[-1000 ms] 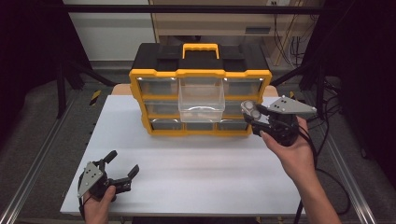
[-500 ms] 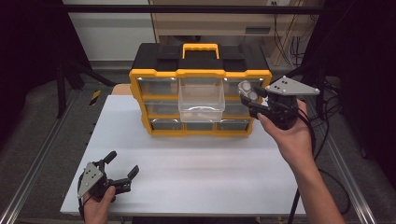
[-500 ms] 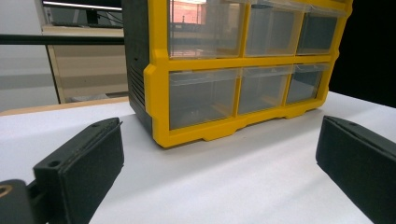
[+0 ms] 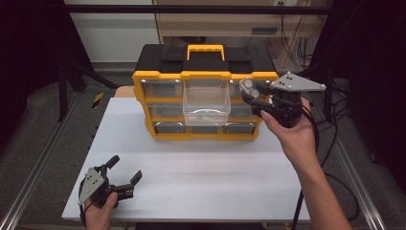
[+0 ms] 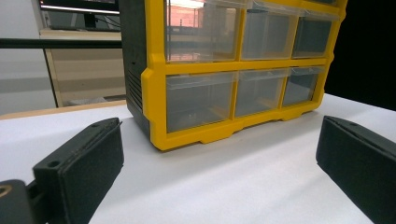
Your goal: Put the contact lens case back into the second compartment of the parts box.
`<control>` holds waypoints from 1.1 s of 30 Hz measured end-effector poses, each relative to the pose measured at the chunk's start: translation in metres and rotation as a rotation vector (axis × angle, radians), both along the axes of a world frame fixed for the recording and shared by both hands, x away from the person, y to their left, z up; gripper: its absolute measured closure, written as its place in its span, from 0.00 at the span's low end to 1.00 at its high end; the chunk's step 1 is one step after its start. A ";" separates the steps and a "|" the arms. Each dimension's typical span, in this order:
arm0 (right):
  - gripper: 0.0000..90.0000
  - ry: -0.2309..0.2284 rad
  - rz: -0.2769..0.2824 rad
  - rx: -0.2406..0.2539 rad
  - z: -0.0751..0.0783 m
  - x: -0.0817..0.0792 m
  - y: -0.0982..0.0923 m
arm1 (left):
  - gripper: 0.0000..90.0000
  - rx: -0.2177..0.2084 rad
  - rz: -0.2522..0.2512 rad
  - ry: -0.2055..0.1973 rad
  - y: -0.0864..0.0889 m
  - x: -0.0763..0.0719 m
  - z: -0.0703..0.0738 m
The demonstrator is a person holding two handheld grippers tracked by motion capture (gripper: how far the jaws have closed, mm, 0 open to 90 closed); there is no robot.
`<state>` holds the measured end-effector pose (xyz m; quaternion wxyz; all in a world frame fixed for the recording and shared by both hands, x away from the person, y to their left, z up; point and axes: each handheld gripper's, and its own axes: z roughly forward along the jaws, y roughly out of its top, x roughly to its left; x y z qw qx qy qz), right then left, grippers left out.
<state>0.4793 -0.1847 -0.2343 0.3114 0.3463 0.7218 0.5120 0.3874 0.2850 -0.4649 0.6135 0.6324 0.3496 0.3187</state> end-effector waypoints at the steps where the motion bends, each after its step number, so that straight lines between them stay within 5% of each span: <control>1: 0.54 -0.001 0.004 -0.002 0.001 0.000 0.000 | 0.01 0.000 0.000 0.000 0.000 0.000 0.000; 18: 0.54 -0.012 0.051 -0.006 0.016 0.003 0.021 | 0.00 0.001 -0.014 -0.011 -0.001 0.000 0.001; 26: 0.54 -0.002 0.082 0.051 0.019 0.005 0.025 | 0.00 0.003 -0.018 -0.009 -0.001 0.000 0.001; 33: 0.54 -0.005 0.084 0.043 0.019 0.006 0.031 | 0.00 0.007 -0.017 -0.013 -0.002 0.000 0.001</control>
